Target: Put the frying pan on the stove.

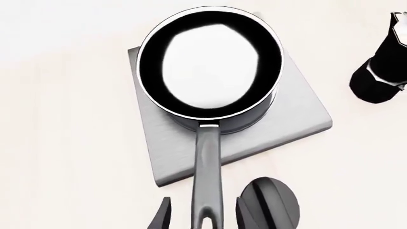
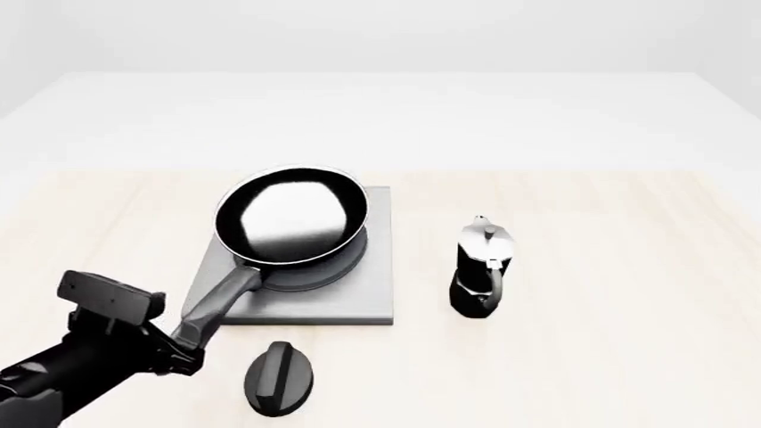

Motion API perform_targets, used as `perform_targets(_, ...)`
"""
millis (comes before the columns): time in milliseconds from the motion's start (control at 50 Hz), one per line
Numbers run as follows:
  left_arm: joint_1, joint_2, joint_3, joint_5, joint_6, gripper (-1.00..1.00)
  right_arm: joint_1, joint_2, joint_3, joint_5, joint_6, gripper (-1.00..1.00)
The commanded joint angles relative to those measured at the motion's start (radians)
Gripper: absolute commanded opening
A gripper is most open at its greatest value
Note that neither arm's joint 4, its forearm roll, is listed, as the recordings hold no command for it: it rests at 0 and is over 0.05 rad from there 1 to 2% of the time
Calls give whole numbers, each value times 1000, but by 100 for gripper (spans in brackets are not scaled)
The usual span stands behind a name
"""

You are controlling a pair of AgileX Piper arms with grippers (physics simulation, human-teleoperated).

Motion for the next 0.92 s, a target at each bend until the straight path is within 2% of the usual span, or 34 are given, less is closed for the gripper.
perform_targets(20, 6, -105, -65, 116, 35, 100, 2, 0, -3, 3, -1, 100)
perform_targets(180, 31, -187, -148, 214, 87, 100, 1, 0, 2, -2, 0, 100)
perform_targets(260, 55, -269, -242, 294, 109, 100, -4, 0, 9, -8, 4, 100)
perform_targets(380, 79, -335, -326, 354, 121, 100, -3, 0, 8, -8, 3, 100)
perform_targets(480, 94, -438, -423, 397, 76, 100, -3, 0, 4, -4, 2, 100)
perform_targets(520, 93, -470, -427, 400, 77, 100, -2, 0, 4, -4, 2, 100)
perform_targets(540, 102, -489, -438, 402, 52, 100, -2, 0, 4, -4, 1, 100)
perform_targets(600, 80, -519, -429, 408, 58, 100, -2, 0, 2, -2, 1, 100)
perform_targets(680, 86, -619, -472, 437, 25, 100, -2, 0, 3, -3, 2, 100)
perform_targets(780, 24, -769, -552, 458, 40, 100, 1, 0, -4, 4, -1, 100)
perform_targets(820, 31, -788, -553, 442, 20, 100, 2, 0, -8, 7, -2, 100)
perform_targets(920, 23, -830, -564, 442, 27, 100, 5, 0, -11, 11, -4, 100)
